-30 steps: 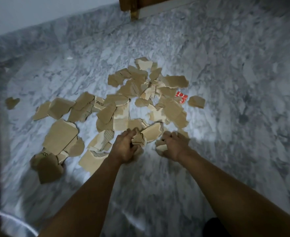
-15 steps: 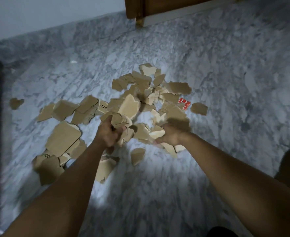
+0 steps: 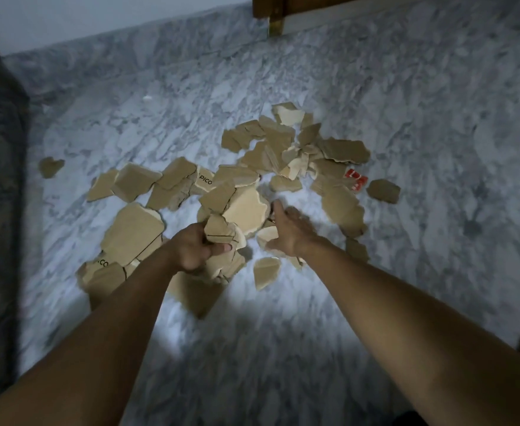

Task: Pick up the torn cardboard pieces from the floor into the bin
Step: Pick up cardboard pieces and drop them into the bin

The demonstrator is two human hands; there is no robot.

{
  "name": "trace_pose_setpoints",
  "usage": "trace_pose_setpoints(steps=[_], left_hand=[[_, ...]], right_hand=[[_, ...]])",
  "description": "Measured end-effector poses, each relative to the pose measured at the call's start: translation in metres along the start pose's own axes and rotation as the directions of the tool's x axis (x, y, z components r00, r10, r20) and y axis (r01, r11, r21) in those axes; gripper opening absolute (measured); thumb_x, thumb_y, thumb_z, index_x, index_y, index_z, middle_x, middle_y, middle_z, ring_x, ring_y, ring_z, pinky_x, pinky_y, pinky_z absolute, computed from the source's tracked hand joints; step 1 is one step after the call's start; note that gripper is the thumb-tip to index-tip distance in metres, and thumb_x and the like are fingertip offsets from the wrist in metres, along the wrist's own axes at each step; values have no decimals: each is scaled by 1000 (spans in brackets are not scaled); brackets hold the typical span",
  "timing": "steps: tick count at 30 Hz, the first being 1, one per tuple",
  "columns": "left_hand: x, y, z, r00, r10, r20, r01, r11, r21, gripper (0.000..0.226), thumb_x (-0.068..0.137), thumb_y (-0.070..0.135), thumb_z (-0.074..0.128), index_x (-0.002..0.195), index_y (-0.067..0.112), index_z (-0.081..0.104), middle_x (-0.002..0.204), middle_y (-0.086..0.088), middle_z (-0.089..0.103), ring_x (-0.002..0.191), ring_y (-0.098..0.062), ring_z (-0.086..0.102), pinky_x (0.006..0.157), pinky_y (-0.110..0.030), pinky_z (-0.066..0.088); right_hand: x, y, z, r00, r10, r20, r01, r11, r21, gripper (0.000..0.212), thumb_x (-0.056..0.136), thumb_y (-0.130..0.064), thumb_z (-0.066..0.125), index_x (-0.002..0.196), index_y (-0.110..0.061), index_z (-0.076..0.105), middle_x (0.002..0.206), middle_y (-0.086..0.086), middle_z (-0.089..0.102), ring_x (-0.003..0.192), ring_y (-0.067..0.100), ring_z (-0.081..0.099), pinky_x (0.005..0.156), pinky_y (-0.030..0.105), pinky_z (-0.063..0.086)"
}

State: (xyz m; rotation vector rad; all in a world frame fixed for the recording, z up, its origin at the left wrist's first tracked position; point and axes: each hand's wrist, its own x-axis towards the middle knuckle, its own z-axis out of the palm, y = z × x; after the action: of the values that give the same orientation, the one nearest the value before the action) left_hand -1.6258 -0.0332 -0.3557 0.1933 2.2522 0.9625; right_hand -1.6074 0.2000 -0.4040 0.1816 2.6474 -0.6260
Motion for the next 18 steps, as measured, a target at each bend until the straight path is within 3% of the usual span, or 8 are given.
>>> trace_pose_setpoints(steps=[2, 4, 6, 8, 11, 13, 15, 18], left_hand=[[5, 10, 3, 993, 35, 112, -42, 997, 66, 44, 82, 25, 78, 122, 20, 61, 108, 6, 71, 105, -14, 64, 98, -34, 48], [8, 18, 14, 977, 26, 210, -49, 993, 106, 57, 78, 19, 81, 128, 20, 53, 118, 3, 66, 112, -14, 60, 105, -33, 44], [15, 25, 33, 963, -15, 269, -39, 980, 195, 61, 71, 22, 84, 125, 23, 56, 127, -1, 60, 122, -19, 54, 108, -35, 42], [21, 29, 60, 964, -36, 262, -85, 895, 437, 69, 59, 43, 80, 122, 27, 57, 140, -7, 44, 131, -27, 41, 111, -40, 37], [26, 35, 99, 985, 3, 172, -121, 726, 677, 81, 68, 43, 74, 139, 25, 40, 148, -13, 24, 127, -37, 35, 108, -47, 37], [28, 36, 113, 991, 40, 128, -118, 714, 690, 78, 76, 37, 71, 143, 23, 33, 143, -14, 29, 122, -38, 42, 105, -46, 41], [28, 35, 114, 991, 59, 122, -126, 732, 670, 70, 77, 35, 71, 138, 22, 39, 131, -11, 48, 116, -33, 53, 97, -39, 45], [24, 36, 110, 994, 53, 93, -99, 792, 603, 65, 77, 30, 73, 134, 22, 43, 121, -7, 58, 111, -29, 58, 89, -32, 45]], right_hand=[[-3, 6, -10, 1000, -8, 9, 6, 976, 219, 90, 71, -26, 85, 136, -25, 24, 130, 13, 56, 114, 36, 58, 91, 47, 52], [-4, 22, -29, 999, 48, -20, -41, 965, 260, 65, 82, -13, 76, 138, -12, 43, 130, 11, 59, 117, 30, 57, 90, 27, 48], [-11, 45, -56, 990, 120, -77, -92, 951, 294, 57, 78, -27, 81, 129, -13, 58, 125, 2, 62, 111, 21, 59, 80, 13, 47], [-19, 73, -79, 983, 172, -71, -146, 949, 279, 81, 65, -44, 89, 133, -16, 57, 134, 4, 60, 119, 24, 58, 93, 23, 48], [-32, 108, -83, 962, 237, 138, -265, 933, 242, 102, 67, -36, 90, 150, -10, 36, 153, 8, 40, 136, 28, 43, 101, 28, 39], [-40, 125, -64, 917, 339, 210, -363, 928, 89, 114, 68, -43, 88, 154, -9, 22, 160, 15, 23, 141, 36, 34, 110, 38, 38], [-46, 138, -34, 895, 411, 173, -416, 909, -9, 118, 68, -53, 83, 153, -9, 15, 162, 20, 8, 143, 45, 22, 112, 47, 33], [-53, 141, -11, 929, 369, 39, -371, 927, 58, 102, 70, -52, 81, 145, -12, 24, 155, 23, 18, 134, 47, 32, 107, 44, 39]])
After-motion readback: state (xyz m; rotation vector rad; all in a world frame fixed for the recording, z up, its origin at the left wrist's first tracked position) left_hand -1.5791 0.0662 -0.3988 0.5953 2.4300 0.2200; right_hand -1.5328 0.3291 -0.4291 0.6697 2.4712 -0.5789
